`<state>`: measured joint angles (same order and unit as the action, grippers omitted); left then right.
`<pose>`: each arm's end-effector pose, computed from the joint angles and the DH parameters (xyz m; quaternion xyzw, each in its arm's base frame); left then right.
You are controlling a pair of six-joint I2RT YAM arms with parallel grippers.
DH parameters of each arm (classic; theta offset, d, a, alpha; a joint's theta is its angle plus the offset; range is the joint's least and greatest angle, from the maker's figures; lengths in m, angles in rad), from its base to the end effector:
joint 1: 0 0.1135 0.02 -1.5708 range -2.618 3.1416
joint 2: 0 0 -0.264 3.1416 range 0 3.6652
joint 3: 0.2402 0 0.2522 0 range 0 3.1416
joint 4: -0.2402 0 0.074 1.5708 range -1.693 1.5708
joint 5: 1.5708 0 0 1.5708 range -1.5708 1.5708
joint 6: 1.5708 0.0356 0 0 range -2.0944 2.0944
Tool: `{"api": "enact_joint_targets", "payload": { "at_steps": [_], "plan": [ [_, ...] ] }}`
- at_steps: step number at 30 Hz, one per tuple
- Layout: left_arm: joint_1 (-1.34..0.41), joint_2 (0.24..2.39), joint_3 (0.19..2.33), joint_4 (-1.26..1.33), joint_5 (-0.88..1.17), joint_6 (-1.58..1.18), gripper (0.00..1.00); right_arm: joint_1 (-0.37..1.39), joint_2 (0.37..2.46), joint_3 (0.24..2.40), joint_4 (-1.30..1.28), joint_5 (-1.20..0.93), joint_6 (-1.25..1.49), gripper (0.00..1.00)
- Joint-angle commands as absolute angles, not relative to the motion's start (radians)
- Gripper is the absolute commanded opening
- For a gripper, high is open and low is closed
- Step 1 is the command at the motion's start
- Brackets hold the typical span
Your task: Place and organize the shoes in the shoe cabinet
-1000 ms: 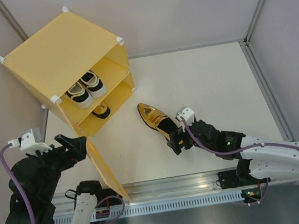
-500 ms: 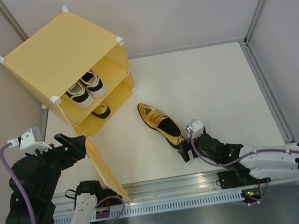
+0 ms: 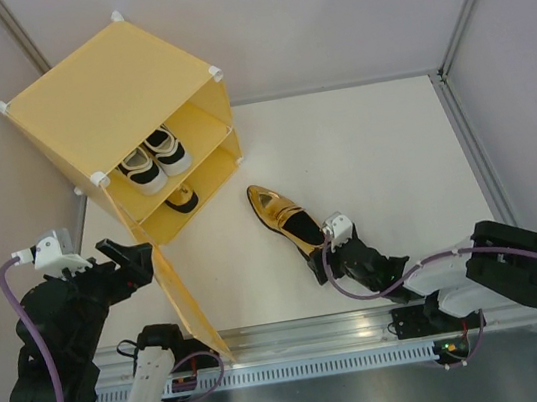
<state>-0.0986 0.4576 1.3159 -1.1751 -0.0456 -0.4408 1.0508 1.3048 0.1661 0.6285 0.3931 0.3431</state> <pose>0.0022 0.0014 0.4206 -0.1510 0.7955 -0.1385 0.5703 0.1117 0.1676 0.1187 -0.2005 0.8279 0.1892 0.4885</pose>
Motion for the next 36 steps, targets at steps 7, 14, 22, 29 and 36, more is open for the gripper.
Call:
{"api": "enact_joint_targets", "payload": {
  "at_steps": [7,14,22,29,36],
  "plan": [
    [-0.098,0.463,1.328,-1.197,-0.075,-0.423,0.92,1.051,1.427,0.219,0.788,0.350,0.319,0.84],
    [-0.098,0.462,1.327,-1.198,-0.074,-0.423,0.92,1.051,1.476,0.256,0.785,0.359,0.290,0.39],
    [-0.098,0.460,1.321,-1.198,-0.078,-0.420,0.92,1.051,1.379,0.351,0.729,0.334,0.232,0.01],
    [-0.098,0.465,1.321,-1.200,-0.077,-0.419,0.92,1.051,1.451,0.506,0.732,0.373,0.158,0.00],
    [-0.098,0.463,1.335,-1.218,-0.083,-0.419,0.92,1.043,1.578,0.589,0.801,0.391,0.192,0.01]
  ]
}}
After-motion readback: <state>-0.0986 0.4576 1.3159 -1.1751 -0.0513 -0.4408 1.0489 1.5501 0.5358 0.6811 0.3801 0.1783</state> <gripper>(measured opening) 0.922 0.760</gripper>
